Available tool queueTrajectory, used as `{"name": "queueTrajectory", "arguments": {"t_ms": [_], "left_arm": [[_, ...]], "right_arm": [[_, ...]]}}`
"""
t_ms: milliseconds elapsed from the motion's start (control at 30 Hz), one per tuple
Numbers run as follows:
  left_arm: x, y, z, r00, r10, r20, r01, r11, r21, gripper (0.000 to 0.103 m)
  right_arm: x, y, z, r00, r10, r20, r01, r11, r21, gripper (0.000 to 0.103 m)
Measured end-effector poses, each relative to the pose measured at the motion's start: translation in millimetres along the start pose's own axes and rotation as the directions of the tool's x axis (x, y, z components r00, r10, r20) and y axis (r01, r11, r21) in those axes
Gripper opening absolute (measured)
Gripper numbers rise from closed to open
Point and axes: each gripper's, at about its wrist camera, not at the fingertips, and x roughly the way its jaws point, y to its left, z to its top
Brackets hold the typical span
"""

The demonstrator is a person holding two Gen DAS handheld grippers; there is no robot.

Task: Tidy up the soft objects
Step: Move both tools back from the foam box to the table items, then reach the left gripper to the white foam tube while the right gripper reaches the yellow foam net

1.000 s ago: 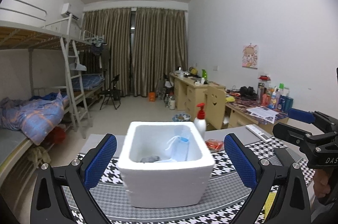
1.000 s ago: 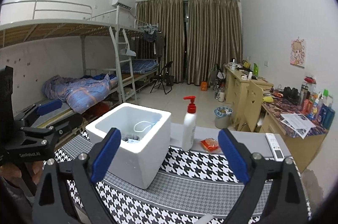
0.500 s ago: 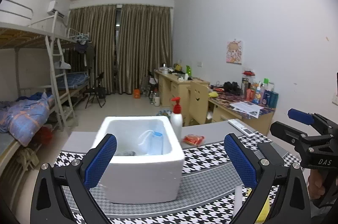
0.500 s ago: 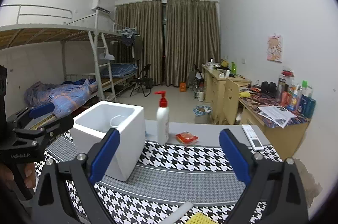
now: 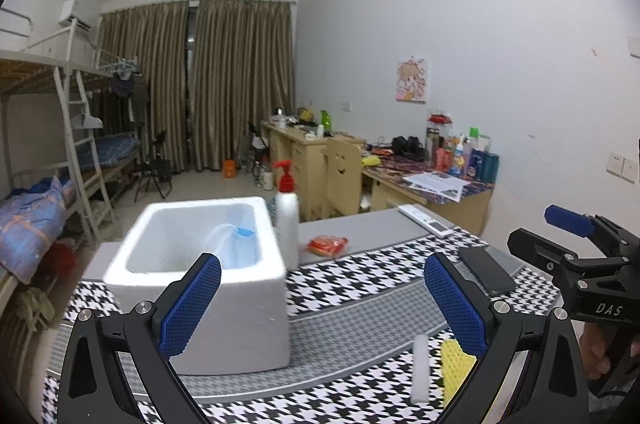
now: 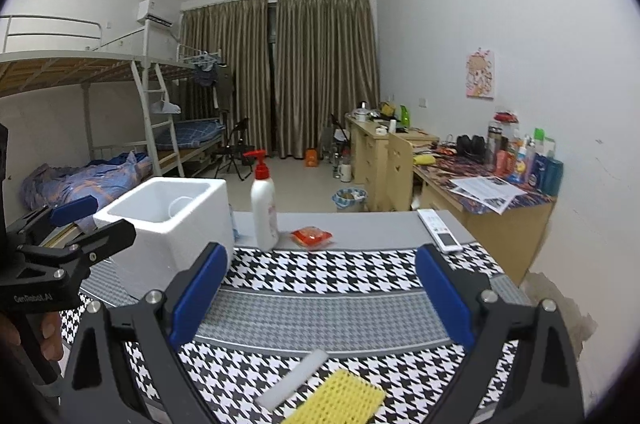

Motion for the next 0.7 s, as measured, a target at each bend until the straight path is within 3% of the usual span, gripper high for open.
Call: {"name": "queueTrajectory", "arguments": {"t_ms": [233, 700], "left_arm": [[10, -16, -10, 0.997, -0.063, -0.036, 0.064, 0.998, 0.017, 0.102], [30, -37, -34, 0.990, -0.100, -0.098, 0.104, 0.994, 0.038, 0.102]], "right_arm": [[-4, -12, -10, 0.999, -0.028, -0.016, 0.028, 0.999, 0.032, 0.097], [-1, -23, -38, 0.993, -0.074, -0.093, 0.075, 0.997, 0.007, 0.097]]}}
